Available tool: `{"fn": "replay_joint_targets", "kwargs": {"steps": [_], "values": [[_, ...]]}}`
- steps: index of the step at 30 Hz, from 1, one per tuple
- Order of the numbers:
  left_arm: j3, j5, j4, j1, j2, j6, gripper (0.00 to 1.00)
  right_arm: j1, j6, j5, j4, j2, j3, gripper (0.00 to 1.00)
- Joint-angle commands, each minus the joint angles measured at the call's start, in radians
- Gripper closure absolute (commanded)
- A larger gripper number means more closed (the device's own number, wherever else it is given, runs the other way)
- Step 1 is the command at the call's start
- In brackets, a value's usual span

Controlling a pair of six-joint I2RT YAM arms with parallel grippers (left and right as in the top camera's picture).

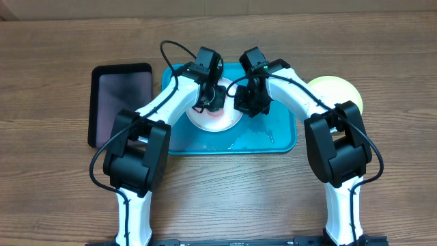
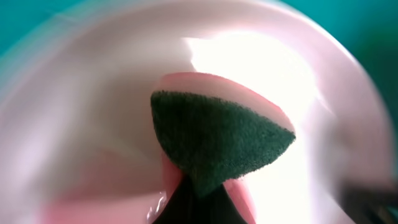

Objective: Clean dirty plates on tray and stack at the side
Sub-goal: 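Lower the sponge in the left gripper onto the white plate, then scrub the white plate with the sponge while right gripper holds it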

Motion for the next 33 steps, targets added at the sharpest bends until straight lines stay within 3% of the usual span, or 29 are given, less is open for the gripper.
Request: {"fn": "replay_joint_targets", "kwargs": {"steps": [1,7,11,14,18,21,25,28,33], "values": [[0.002,-0.369,0.003,0.015,0.031,-0.142,0.96,0.007,0.000,0.052,-0.020,0.018,-0.017,0.96],[0.002,-0.491,-0.132,0.014,0.031,-0.254,0.96,0.007,0.000,0.052,-0.023,0.018,-0.017,0.96],[0.002,-0.425,-0.238,0.010,0.031,-0.241,0.96,0.006,0.000,0.052,-0.021,0.018,-0.017,0.96],[0.002,-0.224,-0.278,0.009,0.031,-0.071,0.96,0.007,0.000,0.052,-0.019,0.018,-0.017,0.96],[0.002,0.232,-0.313,0.009,0.031,0.276,0.96,0.007,0.000,0.051,-0.020,0.018,-0.017,0.96],[0.003,0.441,-0.326,0.009,0.031,0.377,0.96,0.007,0.000,0.047,-0.027,0.018,-0.017,0.96],[0.003,0.514,-0.279,0.009,0.031,0.373,0.96,0.016,0.000,0.043,-0.043,0.018,-0.017,0.96],[0.003,0.503,-0.202,0.009,0.031,0.301,0.96,0.029,0.000,0.035,-0.048,0.018,-0.017,0.96],[0.003,0.248,-0.051,0.009,0.031,0.082,0.96,0.054,0.000,0.025,-0.049,0.018,-0.017,0.96]]}}
